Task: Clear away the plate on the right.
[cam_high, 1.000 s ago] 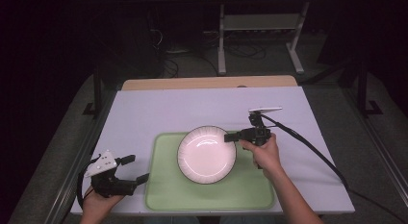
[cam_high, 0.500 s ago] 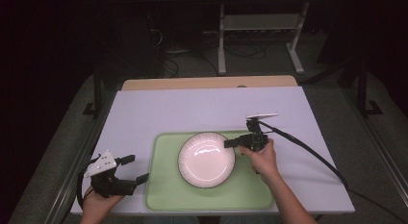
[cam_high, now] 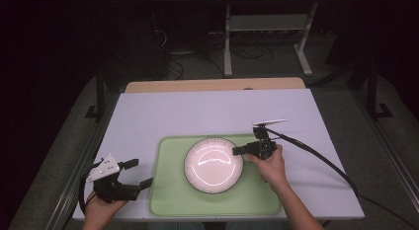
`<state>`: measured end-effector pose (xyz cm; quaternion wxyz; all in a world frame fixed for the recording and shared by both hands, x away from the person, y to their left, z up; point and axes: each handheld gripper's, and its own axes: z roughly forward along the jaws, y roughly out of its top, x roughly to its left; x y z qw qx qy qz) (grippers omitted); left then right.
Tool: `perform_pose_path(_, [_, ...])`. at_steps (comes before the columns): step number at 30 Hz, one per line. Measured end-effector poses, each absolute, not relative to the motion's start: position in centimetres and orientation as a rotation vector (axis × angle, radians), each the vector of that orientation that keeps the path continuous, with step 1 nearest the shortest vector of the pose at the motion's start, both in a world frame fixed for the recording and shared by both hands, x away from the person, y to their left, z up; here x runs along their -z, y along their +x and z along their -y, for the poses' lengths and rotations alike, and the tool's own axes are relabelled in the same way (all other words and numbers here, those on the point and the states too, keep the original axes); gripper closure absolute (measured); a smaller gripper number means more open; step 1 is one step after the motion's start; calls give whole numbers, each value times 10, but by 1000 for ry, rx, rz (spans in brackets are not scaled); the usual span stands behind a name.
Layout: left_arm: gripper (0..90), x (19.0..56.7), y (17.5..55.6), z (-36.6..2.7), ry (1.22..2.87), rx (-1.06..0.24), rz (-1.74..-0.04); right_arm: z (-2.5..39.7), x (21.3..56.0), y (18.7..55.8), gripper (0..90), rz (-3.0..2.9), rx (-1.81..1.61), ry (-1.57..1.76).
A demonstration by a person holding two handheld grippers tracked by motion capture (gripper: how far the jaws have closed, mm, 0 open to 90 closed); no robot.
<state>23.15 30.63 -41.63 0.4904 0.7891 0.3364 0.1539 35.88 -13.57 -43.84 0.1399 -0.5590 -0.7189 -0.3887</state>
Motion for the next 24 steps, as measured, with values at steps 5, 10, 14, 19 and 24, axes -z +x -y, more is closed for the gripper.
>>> perform_pose_path(5, [133,416,232,-306,1919,-373,-814,134,442,355,796,2147,1093,-1625])
perform_pose_path(10, [133,416,231,-305,1924,-368,-809,136,445,349,835,2178,1122,-1640])
perform_pose_path(14, [133,416,231,-305,1923,-369,-811,136,445,347,835,2194,1134,-1639])
perform_pose_path(19, [132,416,231,-305,1921,-370,-810,137,446,343,832,2189,1150,-1642])
perform_pose_path(24, [133,417,231,-304,1922,-365,-812,137,446,337,828,2181,1164,-1657])
